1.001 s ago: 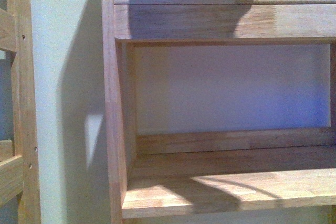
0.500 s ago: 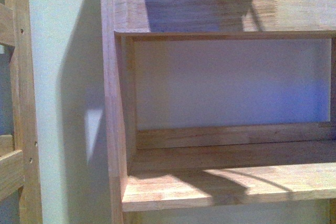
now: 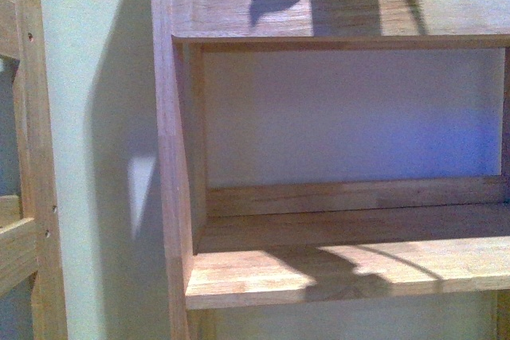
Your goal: Put away toys
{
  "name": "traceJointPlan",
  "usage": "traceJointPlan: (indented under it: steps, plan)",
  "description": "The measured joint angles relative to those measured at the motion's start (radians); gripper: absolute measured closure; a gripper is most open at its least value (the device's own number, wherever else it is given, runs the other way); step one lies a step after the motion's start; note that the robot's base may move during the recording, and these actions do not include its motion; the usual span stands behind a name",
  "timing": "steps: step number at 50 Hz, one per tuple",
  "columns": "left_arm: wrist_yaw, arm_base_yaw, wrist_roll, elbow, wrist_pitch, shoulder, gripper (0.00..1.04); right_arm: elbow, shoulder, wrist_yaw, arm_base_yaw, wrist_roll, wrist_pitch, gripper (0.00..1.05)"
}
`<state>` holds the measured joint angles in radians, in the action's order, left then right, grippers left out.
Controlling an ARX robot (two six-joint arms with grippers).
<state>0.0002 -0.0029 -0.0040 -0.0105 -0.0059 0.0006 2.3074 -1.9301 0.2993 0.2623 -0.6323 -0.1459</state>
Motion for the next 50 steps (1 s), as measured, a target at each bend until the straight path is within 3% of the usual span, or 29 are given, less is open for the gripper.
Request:
traceJointPlan:
  steps: [25,33,50]
  plan:
    - [0.000,0.000,0.000,0.000,0.000,0.000,0.06,0.006,-0.040,0.000,0.051,-0.010,0.080,0.97]
    - [0.000,0.000,0.000,0.000,0.000,0.000,0.06,-0.020,-0.038,-0.004,0.045,-0.011,0.107,0.67]
    - [0.000,0.000,0.000,0.000,0.000,0.000,0.06,-0.082,0.012,-0.011,0.022,0.001,0.142,0.26]
